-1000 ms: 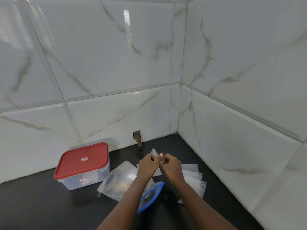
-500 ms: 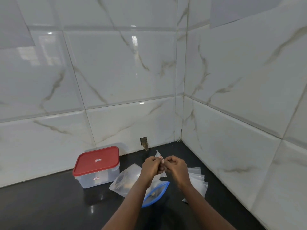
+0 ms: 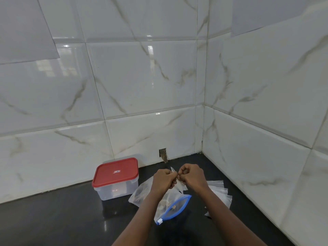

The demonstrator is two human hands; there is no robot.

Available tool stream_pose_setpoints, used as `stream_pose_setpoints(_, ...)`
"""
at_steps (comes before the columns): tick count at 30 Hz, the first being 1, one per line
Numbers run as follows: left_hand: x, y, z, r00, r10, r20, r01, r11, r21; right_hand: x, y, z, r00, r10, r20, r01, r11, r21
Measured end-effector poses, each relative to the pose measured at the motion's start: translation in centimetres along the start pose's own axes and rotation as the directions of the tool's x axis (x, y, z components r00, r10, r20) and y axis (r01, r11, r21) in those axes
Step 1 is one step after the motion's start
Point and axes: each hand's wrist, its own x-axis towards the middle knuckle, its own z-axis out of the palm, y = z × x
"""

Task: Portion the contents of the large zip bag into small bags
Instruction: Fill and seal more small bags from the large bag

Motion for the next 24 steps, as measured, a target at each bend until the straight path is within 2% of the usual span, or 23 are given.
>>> stream_pose_setpoints(6, 0.6, 0.1, -0.5, 1.000, -0.006, -0.020, 0.006, 1.000, 0.000, -0.2, -0.6, -0.2, 0.980, -0.135, -0.147, 0.089, 0.955, -0.283)
stream_pose_setpoints(9, 0.8, 0.2, -0.4, 1.000, 0.016, 0.003, -0.016, 0.999, 0.038, -0.4, -1.1, -0.4, 0.977, -0.211, -0.024, 0.184, 0.895, -0.406)
stream_pose_setpoints(12, 0.9, 0.4, -0.4, 0.997, 0.079, -0.006, -0.078, 0.994, 0.077, -0.3, -1.3, -0.2, 0.968, -0.230, 0.101, 0.251, 0.865, -0.435)
stream_pose_setpoints(15, 1.0, 0.7, -0.6, 0.992, 0.125, -0.003, -0.123, 0.982, 0.144, -0.2, -1.1, -0.6, 0.967, -0.200, 0.156, 0.253, 0.793, -0.554)
stream_pose_setpoints(18, 1.1, 0.9, -0.5, 0.993, 0.115, 0.010, -0.113, 0.957, 0.266, -0.3, -1.0, -0.8, 0.965, -0.213, 0.152, 0.259, 0.705, -0.660)
stream_pose_setpoints(20, 1.1, 1.1, -0.1, 0.995, 0.101, -0.021, -0.089, 0.944, 0.316, -0.5, -1.1, -0.6, 0.961, -0.243, 0.135, 0.270, 0.701, -0.660)
stream_pose_setpoints(21, 1.2, 1.1, 0.0, 0.993, 0.108, -0.037, -0.091, 0.944, 0.316, -0.6, -1.1, -0.4, 0.960, -0.252, 0.122, 0.272, 0.731, -0.626)
stream_pose_setpoints(24, 0.9, 1.2, 0.0, 0.987, 0.163, -0.001, -0.160, 0.967, 0.198, -0.6, -0.9, -0.2, 0.958, -0.279, 0.071, 0.279, 0.841, -0.464)
